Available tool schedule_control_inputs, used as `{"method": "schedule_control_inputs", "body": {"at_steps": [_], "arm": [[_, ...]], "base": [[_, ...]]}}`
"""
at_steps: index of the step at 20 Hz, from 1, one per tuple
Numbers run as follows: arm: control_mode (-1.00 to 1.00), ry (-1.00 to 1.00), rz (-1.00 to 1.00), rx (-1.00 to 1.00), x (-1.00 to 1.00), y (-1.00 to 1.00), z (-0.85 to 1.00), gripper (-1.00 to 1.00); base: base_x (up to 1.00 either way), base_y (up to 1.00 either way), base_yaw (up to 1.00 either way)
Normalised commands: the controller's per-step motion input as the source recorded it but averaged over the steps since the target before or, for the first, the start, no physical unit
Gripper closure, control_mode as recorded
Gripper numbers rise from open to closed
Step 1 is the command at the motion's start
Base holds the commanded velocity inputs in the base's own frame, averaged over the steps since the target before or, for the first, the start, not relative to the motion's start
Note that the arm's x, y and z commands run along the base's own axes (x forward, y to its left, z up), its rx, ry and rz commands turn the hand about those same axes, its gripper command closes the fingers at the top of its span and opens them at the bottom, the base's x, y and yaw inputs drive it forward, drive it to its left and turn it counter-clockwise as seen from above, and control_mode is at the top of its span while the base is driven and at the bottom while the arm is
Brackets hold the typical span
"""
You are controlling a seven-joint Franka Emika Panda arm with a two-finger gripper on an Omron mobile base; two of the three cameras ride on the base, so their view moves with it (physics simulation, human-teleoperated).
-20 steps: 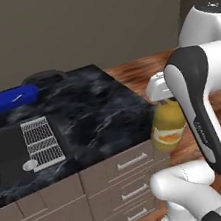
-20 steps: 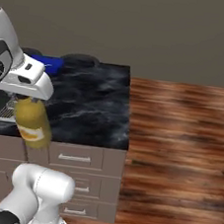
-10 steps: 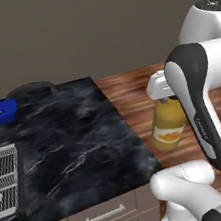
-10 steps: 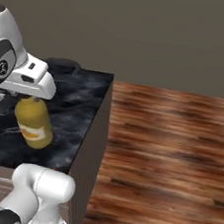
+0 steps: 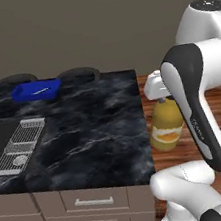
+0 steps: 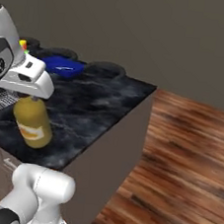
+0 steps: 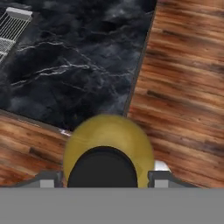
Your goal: Place the drinks on the dining counter in a tight cluster.
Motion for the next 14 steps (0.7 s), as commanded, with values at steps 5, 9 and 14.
{"method": "schedule_control_inputs", "body": {"at_steps": [5, 9, 14], "arm": [[1.0, 0.0, 0.0, 0.0, 0.0, 0.0, 0.0, 1.0], [1.0, 0.0, 0.0, 0.0, 0.0, 0.0, 0.0, 1.0], [1.0, 0.0, 0.0, 0.0, 0.0, 0.0, 0.0, 1.0]], "base": [[0.21, -1.0, 0.53], [0.49, -1.0, 0.55], [0.59, -1.0, 0.47]]}}
